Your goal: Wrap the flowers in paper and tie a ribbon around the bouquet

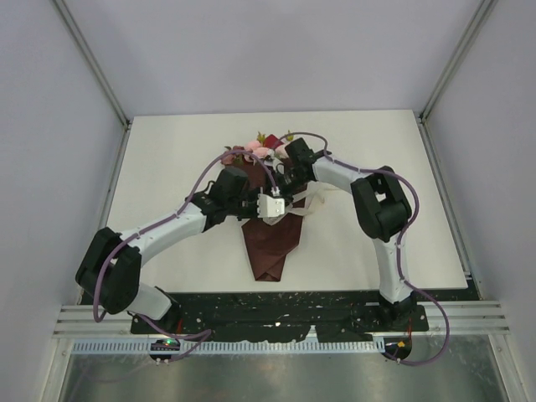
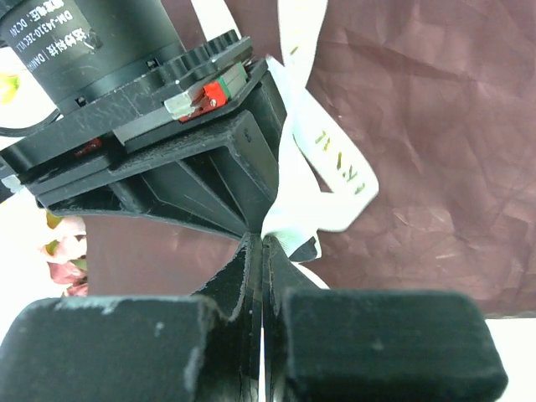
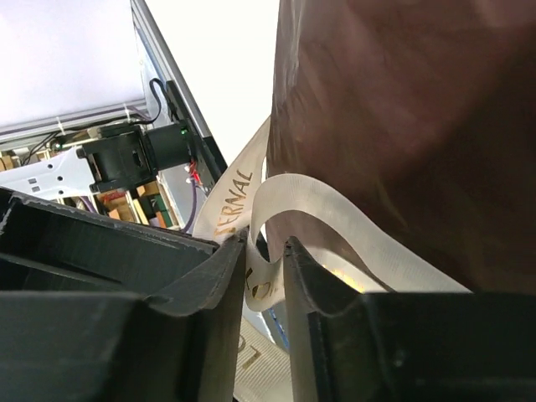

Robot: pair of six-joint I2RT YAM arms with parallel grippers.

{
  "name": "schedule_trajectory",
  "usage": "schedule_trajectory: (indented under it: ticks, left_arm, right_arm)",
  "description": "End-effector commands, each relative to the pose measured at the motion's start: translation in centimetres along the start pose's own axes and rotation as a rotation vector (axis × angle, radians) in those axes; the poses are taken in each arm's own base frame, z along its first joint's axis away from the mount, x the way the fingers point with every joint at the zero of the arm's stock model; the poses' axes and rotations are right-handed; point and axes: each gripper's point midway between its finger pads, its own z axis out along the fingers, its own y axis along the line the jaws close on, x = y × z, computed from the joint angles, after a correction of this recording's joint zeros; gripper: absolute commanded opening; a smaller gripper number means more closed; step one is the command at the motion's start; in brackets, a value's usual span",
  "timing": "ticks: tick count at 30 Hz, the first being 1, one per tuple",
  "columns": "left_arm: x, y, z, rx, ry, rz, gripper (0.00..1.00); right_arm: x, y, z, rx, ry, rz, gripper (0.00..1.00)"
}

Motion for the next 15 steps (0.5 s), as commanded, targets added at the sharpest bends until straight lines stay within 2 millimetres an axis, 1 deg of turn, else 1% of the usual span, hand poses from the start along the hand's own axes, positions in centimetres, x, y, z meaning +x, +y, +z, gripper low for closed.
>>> schedule_trajectory:
  ticks: [1,2,3,4,5,6,9,11,14,15]
  left_arm:
    - [-1.1,1.5,-0.1,-0.054,-0.037,0.017,0.0]
    - [-0.9,1.4,0.1,-0.053,-0.032,0.017,0.0]
    - [-1.0,1.5,0.3,-0.053,-0.031,0.021,0.0]
    - [-0.9,1.5,0.4,-0.051,-0.029,0.02,0.0]
    - [-0.8,1.6,0.5,-0.05,-0.025,0.024,0.0]
    - [-0.8,1.7,0.7,-0.05,-0.023,0.026,0.0]
    - [-0.6,2.1,1.1,-0.05,-0.01,0.033,0.0]
    - [-0.5,2.4,1.3,-0.051,-0.007,0.036,0.0]
    - [-0.5,2.6,1.8,-0.051,-0.002,0.039,0.0]
    - [-0.5,2.9,1.8,-0.057,0.0,0.038,0.0]
  right_arm:
    - [-1.8,2.1,-2.5,-0.019,-0.025,-0.115,0.38]
    - [-2.5,1.9,-3.1,-0.005,-0.044,-0.14,0.4]
    - [-3.0,2.2,-3.4,0.002,-0.052,-0.159,0.45]
    - [-3.0,1.7,-3.7,0.02,-0.048,-0.165,0.47]
    - [-3.2,1.7,-3.8,0.024,-0.049,-0.176,0.48]
    - [-3.1,1.1,-4.2,0.031,-0.043,-0.169,0.48]
    - [-3.3,1.1,-4.8,0.017,-0.047,-0.164,0.49]
    - [-3.1,1.5,-5.3,-0.019,-0.045,-0.169,0.51]
    - [-3.1,2.2,-6.2,-0.052,-0.055,-0.194,0.58]
    - [-2.9,2.1,-6.5,-0.048,-0.06,-0.219,0.6]
